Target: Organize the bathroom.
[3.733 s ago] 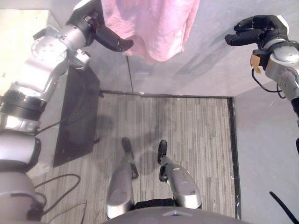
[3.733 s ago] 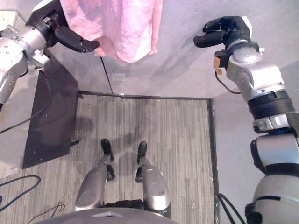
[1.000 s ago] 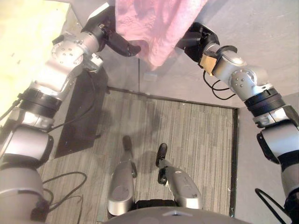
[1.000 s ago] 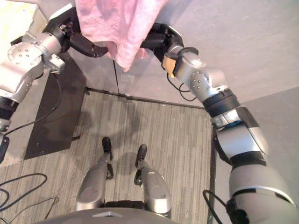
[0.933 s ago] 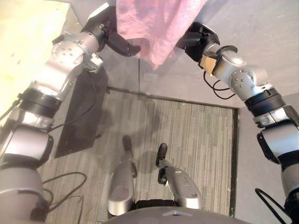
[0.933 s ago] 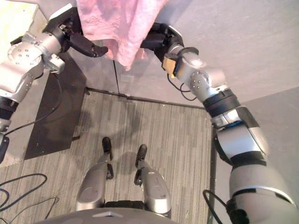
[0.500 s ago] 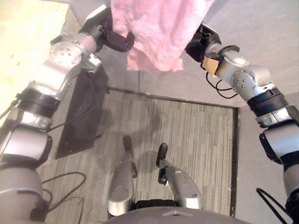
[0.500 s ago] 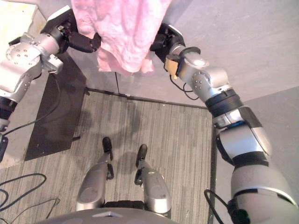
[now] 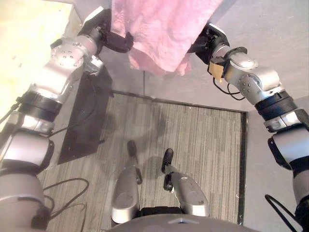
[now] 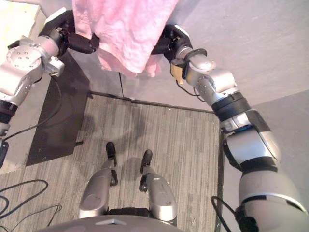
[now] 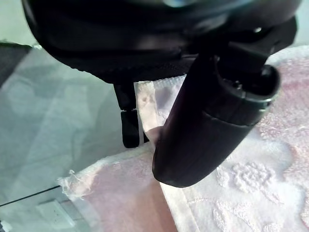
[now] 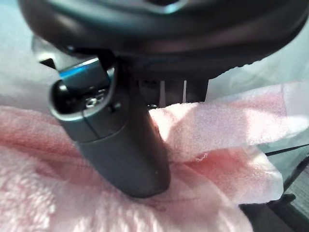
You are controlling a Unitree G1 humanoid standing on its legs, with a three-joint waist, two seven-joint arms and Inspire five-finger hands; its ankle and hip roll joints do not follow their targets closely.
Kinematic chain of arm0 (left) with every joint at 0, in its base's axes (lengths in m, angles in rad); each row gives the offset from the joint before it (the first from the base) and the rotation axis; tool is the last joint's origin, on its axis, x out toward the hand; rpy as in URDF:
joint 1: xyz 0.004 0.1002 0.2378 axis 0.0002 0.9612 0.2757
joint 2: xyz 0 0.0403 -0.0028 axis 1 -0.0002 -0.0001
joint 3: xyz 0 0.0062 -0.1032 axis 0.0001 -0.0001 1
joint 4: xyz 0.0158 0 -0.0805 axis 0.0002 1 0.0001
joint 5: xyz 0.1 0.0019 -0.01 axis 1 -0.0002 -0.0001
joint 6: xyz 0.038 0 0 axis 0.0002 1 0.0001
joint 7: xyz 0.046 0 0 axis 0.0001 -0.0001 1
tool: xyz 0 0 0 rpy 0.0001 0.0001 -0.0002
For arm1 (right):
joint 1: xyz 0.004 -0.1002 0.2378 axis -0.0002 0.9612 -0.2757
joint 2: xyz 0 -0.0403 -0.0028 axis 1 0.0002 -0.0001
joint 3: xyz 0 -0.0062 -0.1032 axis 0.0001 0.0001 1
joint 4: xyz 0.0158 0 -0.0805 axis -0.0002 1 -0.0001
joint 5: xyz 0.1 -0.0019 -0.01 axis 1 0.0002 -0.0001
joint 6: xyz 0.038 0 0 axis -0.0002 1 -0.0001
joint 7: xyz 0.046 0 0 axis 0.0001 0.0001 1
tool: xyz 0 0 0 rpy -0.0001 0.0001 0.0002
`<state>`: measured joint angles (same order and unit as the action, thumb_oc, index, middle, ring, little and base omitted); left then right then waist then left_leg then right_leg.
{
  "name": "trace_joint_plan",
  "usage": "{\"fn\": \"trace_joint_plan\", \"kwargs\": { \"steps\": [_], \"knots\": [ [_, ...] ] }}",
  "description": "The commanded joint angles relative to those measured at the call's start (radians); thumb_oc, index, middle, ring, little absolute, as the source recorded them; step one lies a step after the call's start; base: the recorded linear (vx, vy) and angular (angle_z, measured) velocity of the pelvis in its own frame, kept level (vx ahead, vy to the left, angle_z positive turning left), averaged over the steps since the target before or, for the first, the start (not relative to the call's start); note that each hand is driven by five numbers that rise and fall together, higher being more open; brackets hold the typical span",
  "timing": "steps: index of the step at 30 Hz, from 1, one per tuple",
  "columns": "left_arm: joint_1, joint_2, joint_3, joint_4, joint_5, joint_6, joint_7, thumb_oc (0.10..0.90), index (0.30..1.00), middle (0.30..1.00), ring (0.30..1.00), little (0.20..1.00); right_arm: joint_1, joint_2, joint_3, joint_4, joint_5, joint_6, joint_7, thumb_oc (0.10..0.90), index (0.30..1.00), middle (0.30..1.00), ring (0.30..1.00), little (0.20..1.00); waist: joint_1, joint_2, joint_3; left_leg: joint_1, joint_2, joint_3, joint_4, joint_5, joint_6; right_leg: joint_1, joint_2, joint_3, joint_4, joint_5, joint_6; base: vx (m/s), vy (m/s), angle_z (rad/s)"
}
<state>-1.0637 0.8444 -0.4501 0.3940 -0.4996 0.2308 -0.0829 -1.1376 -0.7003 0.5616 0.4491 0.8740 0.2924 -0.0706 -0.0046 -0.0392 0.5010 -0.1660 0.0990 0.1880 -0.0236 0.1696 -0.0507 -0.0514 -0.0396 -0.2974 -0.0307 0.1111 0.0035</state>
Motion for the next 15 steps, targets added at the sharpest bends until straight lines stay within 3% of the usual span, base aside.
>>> {"fn": "trace_joint_plan", "kwargs": {
  "steps": [1, 13, 15],
  "knots": [
    [-0.002, 0.014, 0.035, 0.017, 0.057, -0.007, 0.049, 0.4, 0.3, 0.3, 0.3, 0.3, -0.322, -0.127, -0.041, 0.1, -0.086, -0.144, -0.166, 0.4, 0.3, 0.3, 0.3, 0.3, 0.045, -0.031, -0.143, 0.09, 0.016, -0.006, 0.051, -0.125, -0.037, -0.046, -0.087, 0.065, 0.073, -0.064, 0.113, 0.0, 0.0, 0.0],
    [0.054, 0.034, 0.082, -0.021, 0.063, -0.028, 0.047, 0.4, 0.3, 0.3, 0.3, 0.3, -0.278, -0.227, -0.108, 0.136, -0.119, -0.107, -0.295, 0.4, 0.3, 0.3, 0.3, 0.3, 0.013, -0.002, -0.125, 0.093, 0.015, 0.014, 0.048, -0.125, -0.037, -0.065, -0.09, 0.089, 0.095, -0.072, 0.111, -0.01, 0.025, -0.02],
    [0.061, 0.04, 0.089, -0.029, 0.059, -0.037, 0.036, 0.494, 0.441, 0.441, 0.441, 0.441, -0.276, -0.246, -0.117, 0.143, -0.134, -0.087, -0.32, 0.4, 0.3, 0.3, 0.3, 0.3, 0.007, 0.002, -0.124, 0.094, 0.015, 0.017, 0.046, -0.125, -0.037, -0.067, -0.089, 0.094, 0.097, -0.074, 0.111, 0.0, 0.013, -0.02]
  ]
}}
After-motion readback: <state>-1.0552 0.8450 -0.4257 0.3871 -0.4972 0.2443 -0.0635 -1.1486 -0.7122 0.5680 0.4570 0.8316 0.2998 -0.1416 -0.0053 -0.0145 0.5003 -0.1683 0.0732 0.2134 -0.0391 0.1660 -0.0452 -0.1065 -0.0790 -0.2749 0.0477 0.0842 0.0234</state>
